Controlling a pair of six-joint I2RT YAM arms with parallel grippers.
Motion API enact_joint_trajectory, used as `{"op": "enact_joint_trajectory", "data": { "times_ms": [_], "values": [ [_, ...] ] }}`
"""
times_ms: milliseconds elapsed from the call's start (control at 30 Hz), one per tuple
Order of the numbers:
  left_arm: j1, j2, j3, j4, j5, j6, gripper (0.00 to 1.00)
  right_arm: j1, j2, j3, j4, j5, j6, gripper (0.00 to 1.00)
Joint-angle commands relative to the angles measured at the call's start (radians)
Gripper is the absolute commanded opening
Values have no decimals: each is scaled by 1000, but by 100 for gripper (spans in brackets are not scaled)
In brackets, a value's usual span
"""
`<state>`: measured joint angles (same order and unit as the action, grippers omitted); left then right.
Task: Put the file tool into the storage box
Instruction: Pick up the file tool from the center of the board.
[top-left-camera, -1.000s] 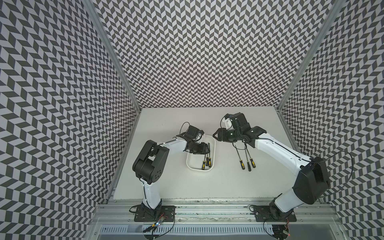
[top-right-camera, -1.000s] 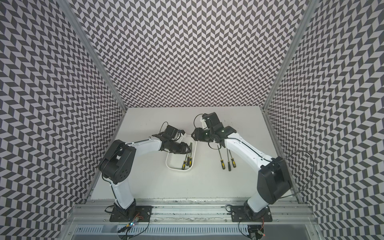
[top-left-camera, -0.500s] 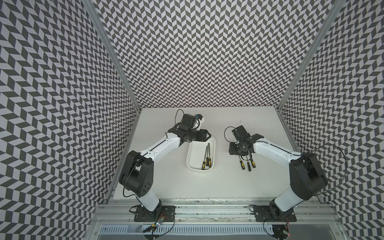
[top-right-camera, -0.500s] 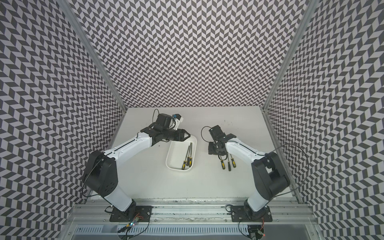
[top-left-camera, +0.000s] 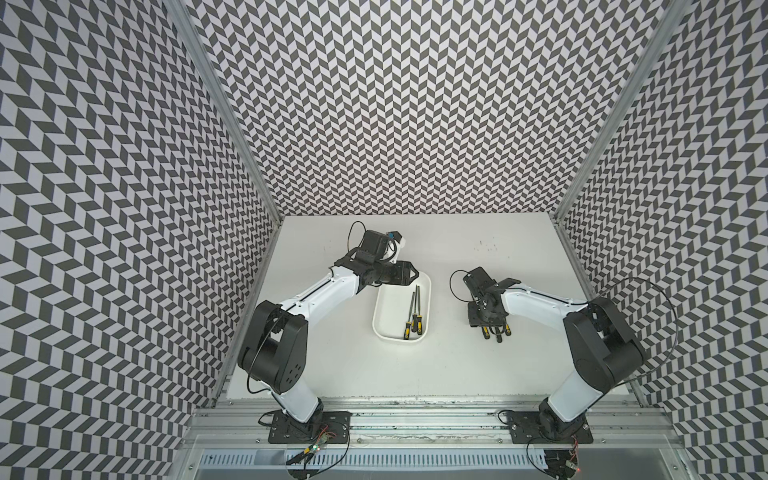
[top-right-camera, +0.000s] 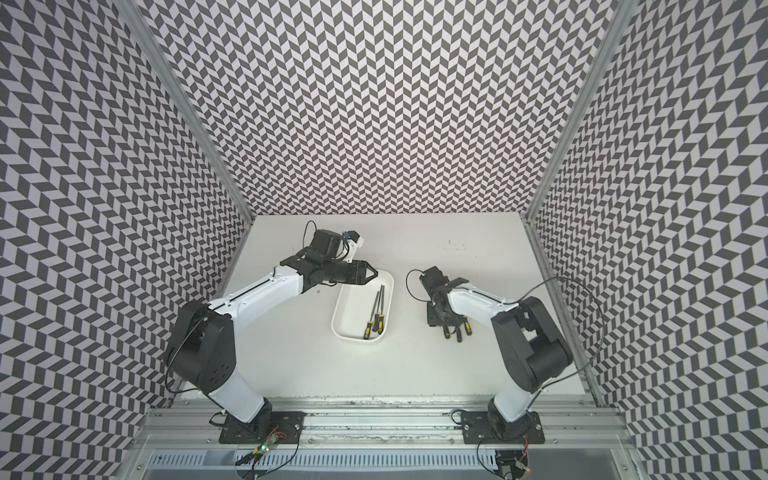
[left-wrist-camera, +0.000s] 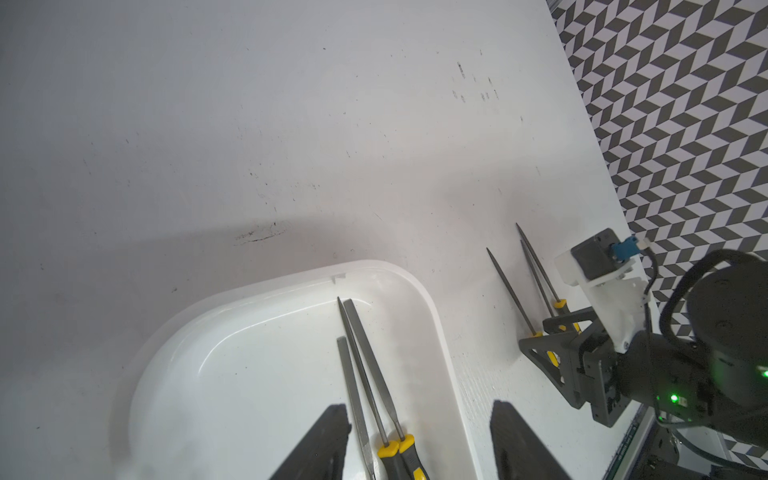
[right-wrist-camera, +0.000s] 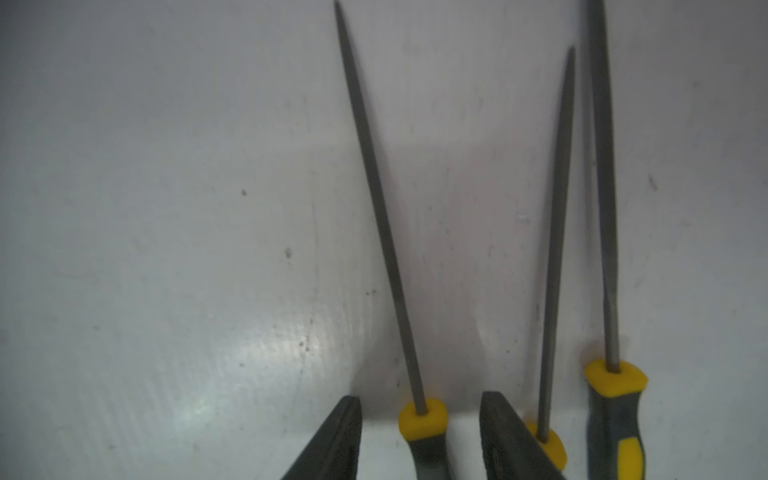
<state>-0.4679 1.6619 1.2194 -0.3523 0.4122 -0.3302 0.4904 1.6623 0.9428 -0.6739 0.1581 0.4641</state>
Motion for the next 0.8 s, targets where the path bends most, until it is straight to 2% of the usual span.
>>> {"op": "enact_joint_trajectory", "data": {
  "times_ms": [0,67,167,233,333,433,500,567,633,667,767],
  "values": [
    [11,-24,-7,13,0,7,59,1,-34,-34,-4,10,9,50],
    [14,-22,-6,13,2,8,59,1,-40,-52,10,-1,12,44],
    [20,-22,-9,15,5,7,59,1,-36,-60,28,-12,9,15],
    [22,-21,-8,18,16,3,59,1,-35,-48,34,-25,7,6],
    [29,-21,-5,32,51,-10,59,2,-50,-1,50,-87,1,5],
    [37,-22,-4,59,109,-29,60,1,-102,59,125,-241,8,4],
    [43,-16,-7,83,170,-47,61,1,-143,90,218,-394,37,5],
    [48,-11,-18,123,244,-58,67,1,-168,110,300,-504,72,5],
    [48,-6,-26,151,289,-94,71,0,-175,125,352,-520,79,5],
    [48,-6,-30,164,305,-99,71,1,-171,135,370,-619,108,5],
    [46,-11,-42,188,336,-105,71,1,-158,143,424,-715,143,5]
  ]
}}
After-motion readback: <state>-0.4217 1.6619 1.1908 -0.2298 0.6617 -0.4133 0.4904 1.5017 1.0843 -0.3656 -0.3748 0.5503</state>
